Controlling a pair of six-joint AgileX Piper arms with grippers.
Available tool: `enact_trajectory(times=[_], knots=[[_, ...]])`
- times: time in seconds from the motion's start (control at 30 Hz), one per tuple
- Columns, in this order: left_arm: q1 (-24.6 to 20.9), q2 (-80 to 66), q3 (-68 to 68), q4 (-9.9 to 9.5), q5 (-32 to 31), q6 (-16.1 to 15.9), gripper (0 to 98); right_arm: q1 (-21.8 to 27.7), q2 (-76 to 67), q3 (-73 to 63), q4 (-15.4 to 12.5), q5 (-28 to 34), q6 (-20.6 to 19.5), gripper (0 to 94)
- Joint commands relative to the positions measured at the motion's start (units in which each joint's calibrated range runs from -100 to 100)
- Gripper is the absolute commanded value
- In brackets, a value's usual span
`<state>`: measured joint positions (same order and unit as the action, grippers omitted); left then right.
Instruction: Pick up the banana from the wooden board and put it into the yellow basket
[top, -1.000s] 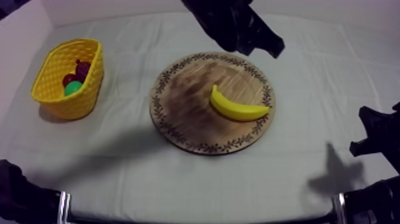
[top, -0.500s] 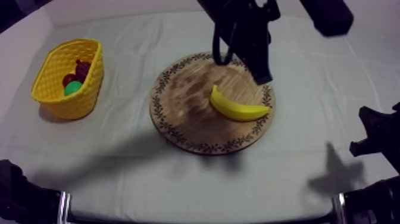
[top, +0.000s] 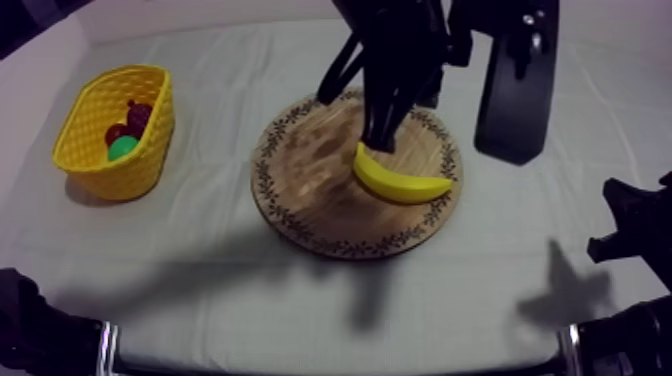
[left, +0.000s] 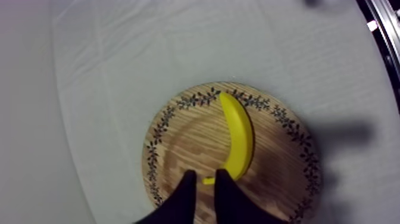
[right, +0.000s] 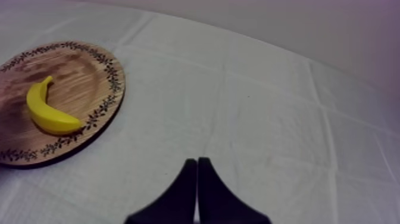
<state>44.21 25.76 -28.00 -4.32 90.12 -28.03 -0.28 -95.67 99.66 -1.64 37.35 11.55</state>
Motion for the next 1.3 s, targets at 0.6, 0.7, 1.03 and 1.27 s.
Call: enact_trajectory(times=[0.6,0.7,1.03,1.27], knots=[[1.1,-0.2,4.0,-2.81,-0.3,6.0,82.3,0.0,0.0,0.0,0.0,0.0,0.0,0.3],[1.2,0.3,4.6,-2.89,-0.2,6.4,85.9,0.0,0.0,0.0,0.0,0.0,0.0,0.3],[0.8,5.3,8.9,-3.76,-2.9,7.5,89.3,0.0,0.0,0.0,0.0,0.0,0.0,0.3],[0.4,11.1,10.2,-3.64,-6.8,7.4,87.4,0.0,0.0,0.0,0.0,0.0,0.0,0.3]])
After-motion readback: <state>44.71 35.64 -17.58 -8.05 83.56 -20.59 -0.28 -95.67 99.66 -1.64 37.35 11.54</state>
